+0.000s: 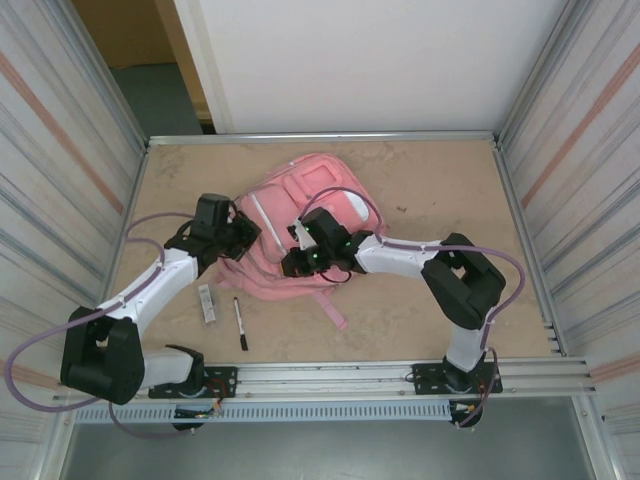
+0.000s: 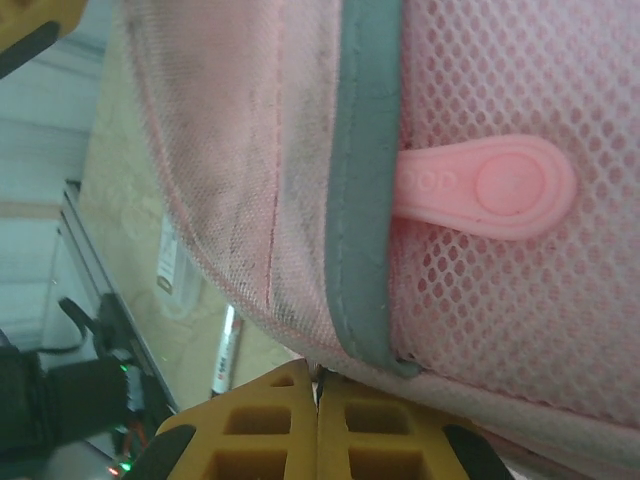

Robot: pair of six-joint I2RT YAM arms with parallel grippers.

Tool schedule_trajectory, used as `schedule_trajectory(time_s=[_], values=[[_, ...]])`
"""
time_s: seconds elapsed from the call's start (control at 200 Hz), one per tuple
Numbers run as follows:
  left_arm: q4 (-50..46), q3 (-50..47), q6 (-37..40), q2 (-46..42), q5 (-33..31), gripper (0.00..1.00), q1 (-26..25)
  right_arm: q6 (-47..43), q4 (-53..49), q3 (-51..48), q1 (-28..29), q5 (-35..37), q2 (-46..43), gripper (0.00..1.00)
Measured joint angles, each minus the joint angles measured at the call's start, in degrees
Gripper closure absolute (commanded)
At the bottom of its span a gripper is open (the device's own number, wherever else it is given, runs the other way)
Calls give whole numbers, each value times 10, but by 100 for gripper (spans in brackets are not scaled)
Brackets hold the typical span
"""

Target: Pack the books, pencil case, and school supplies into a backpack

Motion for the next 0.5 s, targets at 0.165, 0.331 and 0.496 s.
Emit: schedule_trajectory(time_s=[0.165, 0.331, 0.496], values=[[-2, -10, 18, -9, 0, 74, 0, 91, 52, -6, 16, -4, 12, 79], [-53, -13, 91, -57, 16, 59, -1, 106, 80, -14, 24, -1, 2, 72], [-99, -18, 172, -121, 18, 57, -10, 78, 45, -33, 9, 14, -48, 62]])
